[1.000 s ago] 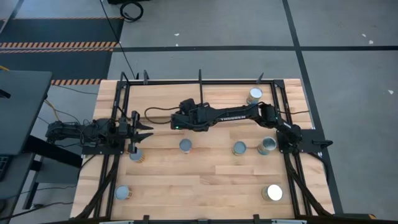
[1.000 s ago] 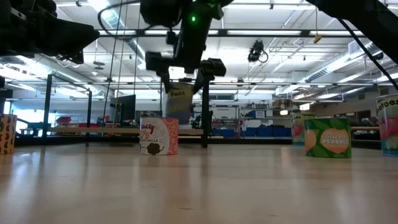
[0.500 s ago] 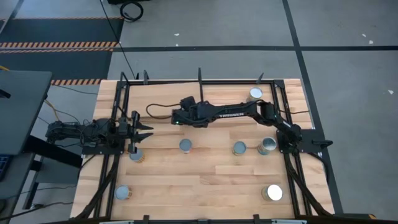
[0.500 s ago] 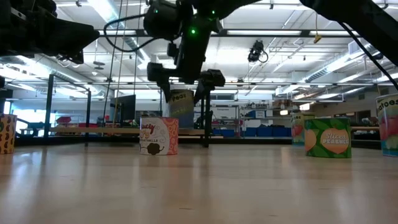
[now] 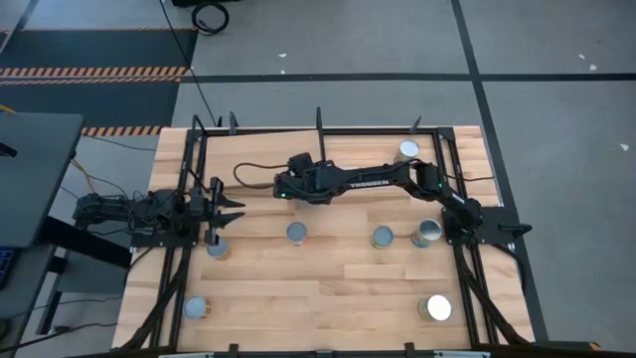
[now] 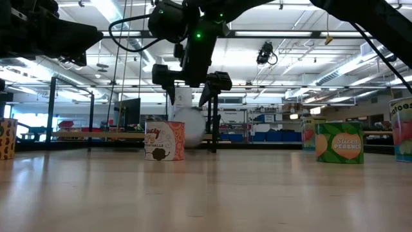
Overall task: Pick and place cans onto a shelf
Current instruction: Put the canned peas on the shelf
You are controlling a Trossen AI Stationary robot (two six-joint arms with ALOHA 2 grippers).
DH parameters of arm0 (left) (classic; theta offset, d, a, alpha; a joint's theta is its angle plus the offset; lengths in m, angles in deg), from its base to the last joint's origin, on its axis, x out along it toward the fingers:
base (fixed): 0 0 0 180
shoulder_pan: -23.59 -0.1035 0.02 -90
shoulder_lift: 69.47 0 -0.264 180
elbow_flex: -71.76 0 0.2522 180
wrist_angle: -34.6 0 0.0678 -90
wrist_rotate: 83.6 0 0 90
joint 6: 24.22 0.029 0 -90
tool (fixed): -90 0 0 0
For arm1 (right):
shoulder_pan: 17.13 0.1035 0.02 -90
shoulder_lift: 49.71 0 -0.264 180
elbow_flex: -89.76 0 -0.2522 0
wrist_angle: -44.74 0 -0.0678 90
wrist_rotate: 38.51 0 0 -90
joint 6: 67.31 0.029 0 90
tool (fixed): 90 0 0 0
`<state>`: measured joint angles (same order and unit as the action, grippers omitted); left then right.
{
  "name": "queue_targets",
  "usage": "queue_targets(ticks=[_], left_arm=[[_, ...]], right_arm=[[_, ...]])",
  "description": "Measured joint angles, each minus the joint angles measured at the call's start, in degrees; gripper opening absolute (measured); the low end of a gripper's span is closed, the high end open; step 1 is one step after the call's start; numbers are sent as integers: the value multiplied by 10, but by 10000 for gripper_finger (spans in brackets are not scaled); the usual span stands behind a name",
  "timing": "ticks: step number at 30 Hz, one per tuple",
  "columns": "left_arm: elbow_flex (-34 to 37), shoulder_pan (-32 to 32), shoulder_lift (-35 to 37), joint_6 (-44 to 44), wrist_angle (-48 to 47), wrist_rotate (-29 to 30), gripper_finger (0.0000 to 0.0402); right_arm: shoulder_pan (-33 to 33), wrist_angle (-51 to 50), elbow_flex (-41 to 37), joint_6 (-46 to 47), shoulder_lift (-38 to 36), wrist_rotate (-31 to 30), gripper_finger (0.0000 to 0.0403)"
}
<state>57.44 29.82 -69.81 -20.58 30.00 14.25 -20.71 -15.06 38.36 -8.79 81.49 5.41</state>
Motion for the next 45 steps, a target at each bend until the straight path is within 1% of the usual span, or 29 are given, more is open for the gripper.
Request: queue_targets(ticks=[3, 5, 8, 11, 14, 17, 20, 22, 24, 27, 29, 30, 34, 38, 41, 43, 45], left_arm=[[0, 0, 0, 0, 0, 0, 105], [0, 0, 0, 0, 0, 0, 105], [0, 0, 0, 0, 0, 0, 105], [0, 0, 0, 0, 0, 0, 105], [0, 0, 0, 0, 0, 0, 105], [0, 0, 0, 0, 0, 0, 105], [0, 0, 0, 0, 0, 0, 105], [0, 0, 0, 0, 0, 0, 105], [0, 0, 0, 0, 0, 0, 105], [0, 0, 0, 0, 0, 0, 105], [0, 0, 0, 0, 0, 0, 105], [0, 0, 0, 0, 0, 0, 105], [0, 0, 0, 0, 0, 0, 105], [0, 0, 0, 0, 0, 0, 105], [0, 0, 0, 0, 0, 0, 105], [0, 0, 0, 0, 0, 0, 105], [0, 0, 0, 0, 0, 0, 105]], right_arm=[[3, 1, 1, -22, 0, 7, 347], [12, -9, 11, -56, 0, 20, 346], [34, -35, 41, -132, 0, 50, 346], [60, -100, 78, -220, 0, 74, 346], [86, -170, 110, -362, -1, 125, 346], [108, -248, 118, -542, -2, 184, 346], [123, -357, 118, -725, -1, 233, 346], [128, -410, 106, -823, -1, 233, 346], [129, -440, 93, -898, 0, 229, 346], [128, -424, 70, -989, -1, 220, 346], [129, -397, 47, -1045, -1, 227, 346], [130, -382, 37, -1063, 0, 237, 346], [138, -345, -9, -1138, -1, 240, 346], [138, -318, -56, -1174, 0, 229, 346], [141, -293, -74, -1193, 0, 215, 346], [146, -278, -78, -1204, -1, 217, 347], [150, -262, -79, -1215, -1, 232, 347]])
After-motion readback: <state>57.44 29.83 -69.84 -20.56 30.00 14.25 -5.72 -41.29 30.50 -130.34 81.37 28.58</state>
